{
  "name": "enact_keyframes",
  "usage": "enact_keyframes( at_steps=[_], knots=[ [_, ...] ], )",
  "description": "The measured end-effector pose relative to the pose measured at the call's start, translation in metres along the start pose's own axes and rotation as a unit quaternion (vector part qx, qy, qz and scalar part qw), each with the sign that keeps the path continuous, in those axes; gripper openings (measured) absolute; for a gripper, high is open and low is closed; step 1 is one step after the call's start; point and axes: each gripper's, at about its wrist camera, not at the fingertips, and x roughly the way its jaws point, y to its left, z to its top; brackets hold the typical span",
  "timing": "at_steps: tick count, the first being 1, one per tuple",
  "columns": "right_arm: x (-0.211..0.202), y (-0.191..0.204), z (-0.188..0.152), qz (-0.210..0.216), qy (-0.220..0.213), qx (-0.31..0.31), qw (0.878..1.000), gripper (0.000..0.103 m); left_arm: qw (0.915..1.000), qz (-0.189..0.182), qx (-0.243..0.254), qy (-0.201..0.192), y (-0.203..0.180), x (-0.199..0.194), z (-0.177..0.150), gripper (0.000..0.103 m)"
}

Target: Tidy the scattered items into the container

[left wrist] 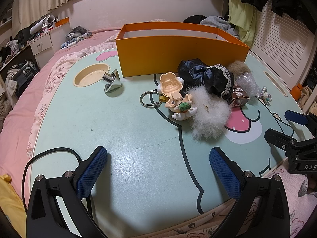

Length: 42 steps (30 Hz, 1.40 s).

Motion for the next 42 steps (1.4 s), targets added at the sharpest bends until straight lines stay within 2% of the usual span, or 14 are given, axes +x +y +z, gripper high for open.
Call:
enact_keyframes(
  at_steps=[42],
  knots=[
    [0.0003,0.0000,-0.0006,0.003,-0.001,-0.002,1.000,0.103,1.0000,0.002,-0.003,-0.004,0.0030,-0.0036,-0.0005,0.103]
  ],
)
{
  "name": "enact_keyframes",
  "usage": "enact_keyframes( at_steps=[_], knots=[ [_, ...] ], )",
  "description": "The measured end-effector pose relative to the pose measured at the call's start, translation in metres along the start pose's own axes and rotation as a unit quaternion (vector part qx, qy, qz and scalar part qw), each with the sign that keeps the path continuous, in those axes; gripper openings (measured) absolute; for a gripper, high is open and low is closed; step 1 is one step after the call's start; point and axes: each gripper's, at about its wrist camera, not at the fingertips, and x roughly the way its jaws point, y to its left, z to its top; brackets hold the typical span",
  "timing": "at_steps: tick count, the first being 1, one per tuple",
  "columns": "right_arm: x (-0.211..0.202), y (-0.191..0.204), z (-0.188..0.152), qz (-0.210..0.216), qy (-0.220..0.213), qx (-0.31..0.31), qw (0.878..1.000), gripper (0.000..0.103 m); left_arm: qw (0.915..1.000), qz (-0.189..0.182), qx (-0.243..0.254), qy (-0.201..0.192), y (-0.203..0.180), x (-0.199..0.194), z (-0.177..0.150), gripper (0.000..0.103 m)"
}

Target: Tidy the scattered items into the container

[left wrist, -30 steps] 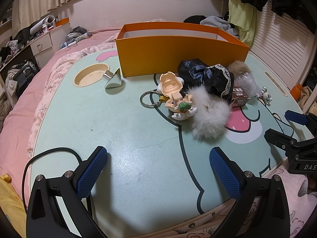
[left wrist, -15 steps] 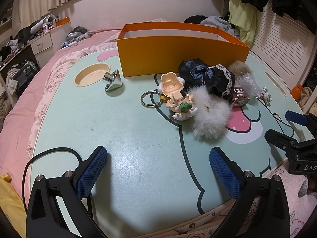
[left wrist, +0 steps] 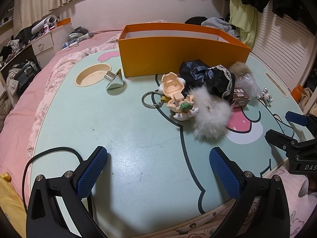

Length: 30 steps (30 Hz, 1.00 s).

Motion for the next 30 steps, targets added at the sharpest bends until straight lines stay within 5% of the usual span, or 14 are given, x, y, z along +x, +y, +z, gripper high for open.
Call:
enact_keyframes(
  at_steps=[13,20,30],
  knots=[
    [0.000,0.000,0.000,0.001,0.000,-0.001,1.000,0.103,1.0000,-0.002,-0.001,-0.001,0.001,-0.001,0.000,0.103],
    [0.000,0.001,0.001,0.003,-0.001,-0.001,1.000,0.103,0.9980,-0.048,-0.033,-0.027,0.016,-0.019,0.005,0.094],
    [-0.001,0.001,0.002,0.004,-0.001,-0.001,1.000,0.103,0.9985,0.020,-0.037,-0.035,0.059,0.001,0.061,0.086]
  ],
)
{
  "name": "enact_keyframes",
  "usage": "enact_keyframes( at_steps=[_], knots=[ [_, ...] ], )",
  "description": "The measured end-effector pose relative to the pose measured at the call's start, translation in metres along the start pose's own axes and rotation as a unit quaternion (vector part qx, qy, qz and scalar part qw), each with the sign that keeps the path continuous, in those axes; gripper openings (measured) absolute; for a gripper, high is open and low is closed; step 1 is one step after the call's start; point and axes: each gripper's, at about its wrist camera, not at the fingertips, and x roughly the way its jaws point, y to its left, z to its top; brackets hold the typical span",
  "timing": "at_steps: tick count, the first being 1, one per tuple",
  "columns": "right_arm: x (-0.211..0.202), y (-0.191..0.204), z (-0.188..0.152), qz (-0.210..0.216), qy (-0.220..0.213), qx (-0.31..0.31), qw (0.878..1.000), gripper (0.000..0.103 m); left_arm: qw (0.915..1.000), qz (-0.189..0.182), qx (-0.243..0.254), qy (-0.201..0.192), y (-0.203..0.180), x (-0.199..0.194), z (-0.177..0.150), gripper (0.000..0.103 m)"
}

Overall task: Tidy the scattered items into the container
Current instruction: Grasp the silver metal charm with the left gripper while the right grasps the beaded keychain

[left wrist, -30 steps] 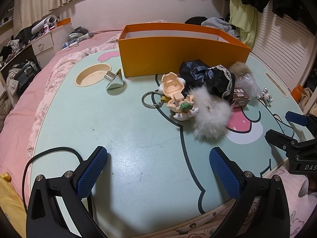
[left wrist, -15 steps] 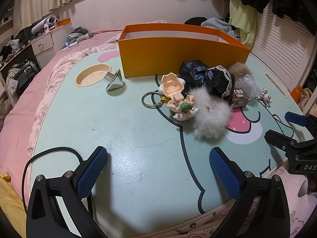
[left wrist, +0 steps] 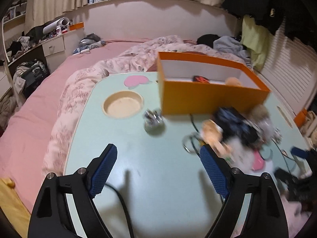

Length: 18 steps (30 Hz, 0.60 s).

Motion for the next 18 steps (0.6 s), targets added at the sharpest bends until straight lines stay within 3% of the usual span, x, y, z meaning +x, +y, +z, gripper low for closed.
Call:
enact_keyframes(
  at_steps=[1,3,7,9,12,17,18],
  knots=[
    [0.000,0.000,0.000,0.000,0.000,0.000,1.000,0.103,1.0000,0.003,0.001,0.006,0.001,0.009,0.007,0.084],
    [0.000,0.000,0.000,0.000,0.000,0.000,1.000,0.103,0.9997,0.004,-0.001,0.022,0.001,0.024,0.016,0.060],
    [0.000,0.000,0.000,0.001,0.000,0.000,1.000,0.103,0.9989,-0.002,-0.005,0.048,-0.002,0.049,0.024,0.047],
    [0.000,0.001,0.000,0.000,0.000,-0.001,1.000,0.103,0.9992,0.012,0.012,0.036,-0.008,0.053,0.021,0.031],
    [0.000,0.001,0.001,0.001,0.000,-0.001,1.000,0.103,0.9984,-0.035,0.028,0.033,-0.015,0.052,0.018,0.031],
    [0.000,0.001,0.001,0.002,-0.001,-0.001,1.000,0.103,0.9981,-0.042,0.046,-0.001,-0.022,0.031,0.012,0.031],
    [0.000,0.001,0.001,0.032,0.000,-0.022,0.999,0.103,0.9979,-0.050,0.041,-0.007,-0.021,0.025,0.010,0.031]
  ],
)
